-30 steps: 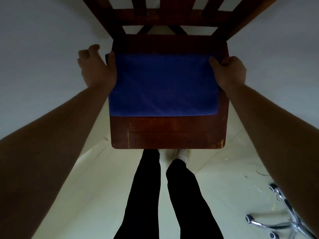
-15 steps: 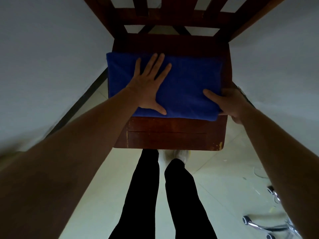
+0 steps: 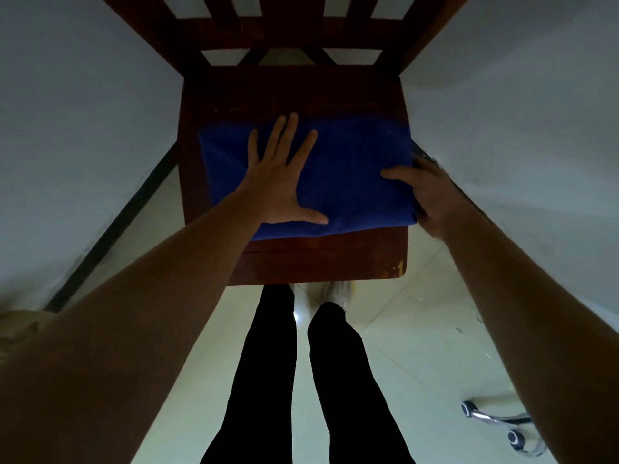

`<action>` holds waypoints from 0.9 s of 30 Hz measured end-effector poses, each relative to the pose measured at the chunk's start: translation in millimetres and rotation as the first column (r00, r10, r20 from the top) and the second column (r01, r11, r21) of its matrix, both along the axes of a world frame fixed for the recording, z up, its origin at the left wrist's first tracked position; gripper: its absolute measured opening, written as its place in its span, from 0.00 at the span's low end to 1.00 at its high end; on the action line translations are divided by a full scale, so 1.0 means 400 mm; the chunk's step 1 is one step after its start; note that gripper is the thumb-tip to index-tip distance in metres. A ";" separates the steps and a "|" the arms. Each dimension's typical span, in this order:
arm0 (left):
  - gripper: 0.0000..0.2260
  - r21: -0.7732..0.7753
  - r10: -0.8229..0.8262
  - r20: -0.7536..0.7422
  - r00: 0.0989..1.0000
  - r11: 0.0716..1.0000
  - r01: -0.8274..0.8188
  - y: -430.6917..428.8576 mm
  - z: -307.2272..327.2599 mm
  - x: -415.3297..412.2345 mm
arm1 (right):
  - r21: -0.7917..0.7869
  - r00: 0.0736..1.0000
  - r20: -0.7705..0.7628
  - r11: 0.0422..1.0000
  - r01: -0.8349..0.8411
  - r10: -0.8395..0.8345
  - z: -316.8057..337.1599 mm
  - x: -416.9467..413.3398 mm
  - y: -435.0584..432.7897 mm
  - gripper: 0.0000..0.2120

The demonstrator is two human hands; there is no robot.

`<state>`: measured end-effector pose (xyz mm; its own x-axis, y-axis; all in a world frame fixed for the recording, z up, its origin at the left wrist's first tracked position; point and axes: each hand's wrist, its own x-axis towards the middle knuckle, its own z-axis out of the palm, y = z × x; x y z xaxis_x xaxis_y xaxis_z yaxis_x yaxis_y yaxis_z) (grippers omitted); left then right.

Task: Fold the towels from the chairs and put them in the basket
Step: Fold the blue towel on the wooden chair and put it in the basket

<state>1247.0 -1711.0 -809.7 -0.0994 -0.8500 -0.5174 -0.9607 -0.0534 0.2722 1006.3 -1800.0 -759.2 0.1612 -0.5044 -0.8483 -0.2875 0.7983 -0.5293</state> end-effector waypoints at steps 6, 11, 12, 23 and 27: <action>0.26 -0.212 0.807 -0.302 0.507 0.462 -0.861 0.101 0.068 0.090 | -0.027 0.984 0.178 0.999 0.024 -0.019 0.069 0.128 0.032 0.29; 0.29 0.651 0.851 -0.355 -0.388 -0.073 -0.756 0.157 0.080 0.217 | -0.190 0.954 0.057 0.941 -0.280 0.295 0.081 0.292 0.100 0.38; 0.29 0.678 0.850 -0.349 -0.395 -0.061 -0.732 0.160 0.081 0.232 | -0.214 0.933 0.039 0.915 -0.343 0.359 0.074 0.329 0.117 0.40; 0.32 0.751 0.886 -0.313 -0.342 0.010 -0.660 0.157 0.106 0.282 | -0.124 0.728 0.035 0.726 -0.676 0.684 -0.019 0.427 0.233 0.34; 0.16 0.606 0.939 -0.316 -0.139 0.086 -0.791 0.153 0.109 0.248 | -0.356 0.871 -0.281 0.799 -0.485 0.403 -0.012 0.330 0.193 0.16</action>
